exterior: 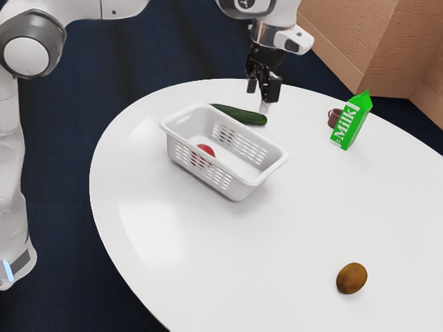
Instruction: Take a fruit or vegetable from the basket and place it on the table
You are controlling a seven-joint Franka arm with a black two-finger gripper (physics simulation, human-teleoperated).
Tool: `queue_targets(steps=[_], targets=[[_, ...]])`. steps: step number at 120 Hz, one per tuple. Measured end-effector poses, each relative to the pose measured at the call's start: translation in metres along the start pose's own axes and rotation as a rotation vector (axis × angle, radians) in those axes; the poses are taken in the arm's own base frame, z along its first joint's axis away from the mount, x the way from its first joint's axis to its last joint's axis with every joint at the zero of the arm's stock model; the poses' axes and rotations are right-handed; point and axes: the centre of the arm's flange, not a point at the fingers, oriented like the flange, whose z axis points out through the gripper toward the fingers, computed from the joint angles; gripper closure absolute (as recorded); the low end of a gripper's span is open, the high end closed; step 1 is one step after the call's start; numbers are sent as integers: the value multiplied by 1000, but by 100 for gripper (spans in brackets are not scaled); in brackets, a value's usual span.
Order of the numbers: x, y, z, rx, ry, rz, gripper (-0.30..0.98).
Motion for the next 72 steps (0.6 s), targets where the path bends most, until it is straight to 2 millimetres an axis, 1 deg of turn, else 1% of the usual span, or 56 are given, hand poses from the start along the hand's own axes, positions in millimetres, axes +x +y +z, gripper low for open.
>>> queue_targets(steps=[22, 31, 35, 42, 47, 51, 54, 57, 61, 67, 70, 72], targets=[[-1, 18, 0, -4, -1, 17, 0], [-1, 27, -15, -11, 30, 27, 0], [-1, 31, -18, -13, 37, 30, 0], [3, 34, -13, -12, 29, 32, 0], [8, 30, -5, -10, 17, 21, 0], [12, 16, 0, -7, 8, -4, 0], [15, -1, 5, -4, 1, -36, 0], [17, -25, 10, 1, -6, -79, 0], [18, -63, 16, 6, -15, -146, 0], [14, -119, 20, 14, -23, -244, 0], [11, -139, 21, 17, -24, -280, 0], [9, -149, 22, 18, -25, -297, 0]])
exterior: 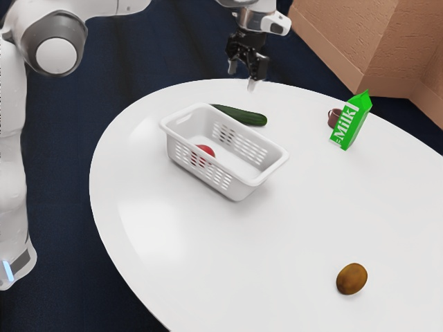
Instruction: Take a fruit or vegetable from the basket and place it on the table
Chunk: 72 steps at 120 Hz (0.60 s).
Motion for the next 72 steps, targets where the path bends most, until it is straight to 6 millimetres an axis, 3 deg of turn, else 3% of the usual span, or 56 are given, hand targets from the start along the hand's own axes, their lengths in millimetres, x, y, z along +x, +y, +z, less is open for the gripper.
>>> queue_targets(steps=[7, 29, 56, 72], targets=[[2, -9, 1, 1, 0, -18, 0], [7, 23, 6, -3, -2, 28, 0], [9, 0, 7, 1, -2, -24, 0], [-31, -9, 46, -25, -53, -49, 0]])
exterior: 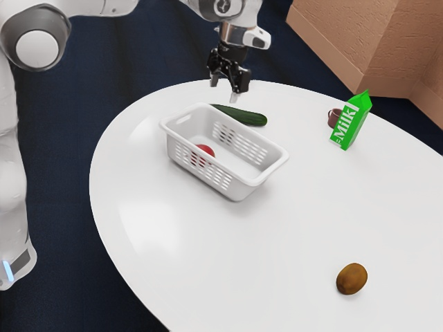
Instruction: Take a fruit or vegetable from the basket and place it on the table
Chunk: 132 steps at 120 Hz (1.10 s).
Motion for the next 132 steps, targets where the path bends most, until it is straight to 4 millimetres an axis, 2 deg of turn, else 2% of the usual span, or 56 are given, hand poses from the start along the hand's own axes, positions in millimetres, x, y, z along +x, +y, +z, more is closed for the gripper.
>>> queue_targets(steps=[15, 27, 50, 99, 132], targets=[[-31, -18, 29, -34, -5, -44, 0], [-37, -29, 42, -48, 7, -80, 0], [-42, -16, 46, -57, 36, -86, 0], [-47, 2, 95, -68, 8, -119, 0], [-46, 6, 116, -65, -4, -136, 0]])
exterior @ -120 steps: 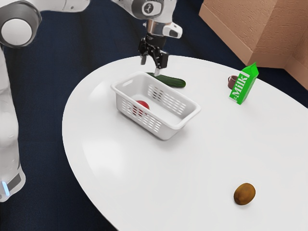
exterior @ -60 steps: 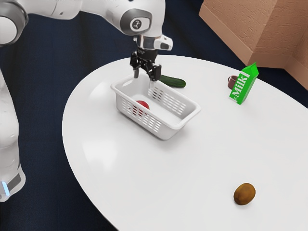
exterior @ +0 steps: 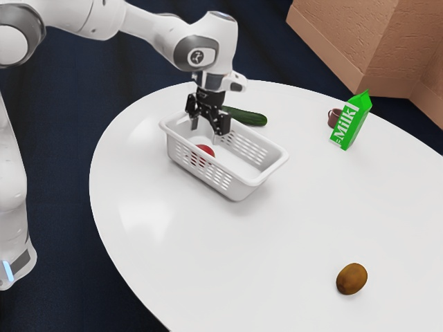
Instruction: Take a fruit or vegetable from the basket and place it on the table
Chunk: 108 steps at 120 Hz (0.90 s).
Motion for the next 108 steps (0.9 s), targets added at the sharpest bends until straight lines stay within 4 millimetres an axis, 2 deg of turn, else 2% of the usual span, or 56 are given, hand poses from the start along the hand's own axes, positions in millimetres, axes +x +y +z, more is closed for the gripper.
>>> queue_targets(steps=[16, 59, 108], targets=[[2, -3, 5, 2, -4, -12, 0], [13, 0, 40, 18, -44, -23, 0], [23, -1, 66, 24, -63, -33, 0]])
